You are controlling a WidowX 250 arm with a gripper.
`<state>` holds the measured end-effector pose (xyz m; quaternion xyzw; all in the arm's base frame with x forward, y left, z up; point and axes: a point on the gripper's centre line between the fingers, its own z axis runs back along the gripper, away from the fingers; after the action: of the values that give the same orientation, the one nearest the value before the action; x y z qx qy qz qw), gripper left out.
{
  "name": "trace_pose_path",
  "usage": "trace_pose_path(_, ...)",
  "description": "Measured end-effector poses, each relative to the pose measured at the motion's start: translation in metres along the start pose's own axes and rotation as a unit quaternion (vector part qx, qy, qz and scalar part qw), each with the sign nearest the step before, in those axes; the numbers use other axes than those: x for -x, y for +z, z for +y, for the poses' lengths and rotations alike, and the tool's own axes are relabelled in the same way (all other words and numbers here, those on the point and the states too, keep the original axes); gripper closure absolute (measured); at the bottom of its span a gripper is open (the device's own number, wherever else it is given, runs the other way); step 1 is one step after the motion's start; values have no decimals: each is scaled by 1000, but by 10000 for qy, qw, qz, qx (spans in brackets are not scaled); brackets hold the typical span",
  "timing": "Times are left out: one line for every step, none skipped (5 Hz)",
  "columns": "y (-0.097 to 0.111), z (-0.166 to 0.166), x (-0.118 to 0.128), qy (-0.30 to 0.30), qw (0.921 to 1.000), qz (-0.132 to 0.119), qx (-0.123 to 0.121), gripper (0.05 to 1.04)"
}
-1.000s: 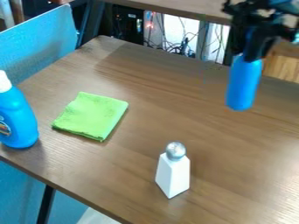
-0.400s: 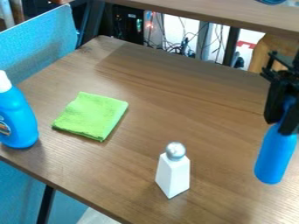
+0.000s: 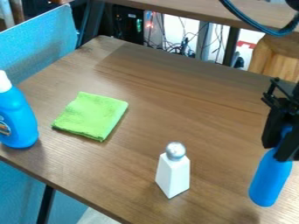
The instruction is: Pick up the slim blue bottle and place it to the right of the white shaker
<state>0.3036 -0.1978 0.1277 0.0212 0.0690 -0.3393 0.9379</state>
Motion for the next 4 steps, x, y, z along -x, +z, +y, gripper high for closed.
trace_pose_path(0,1,0,-116,9999,-8,-64,735)
trace_pose_path(0,-1,2,-115,9999,54,-2,735)
trace_pose_path(-7,-3,-2,-97,9999,-79,74,735)
trace_pose_path(-34,-4,10,-140,9982,-585,39,735)
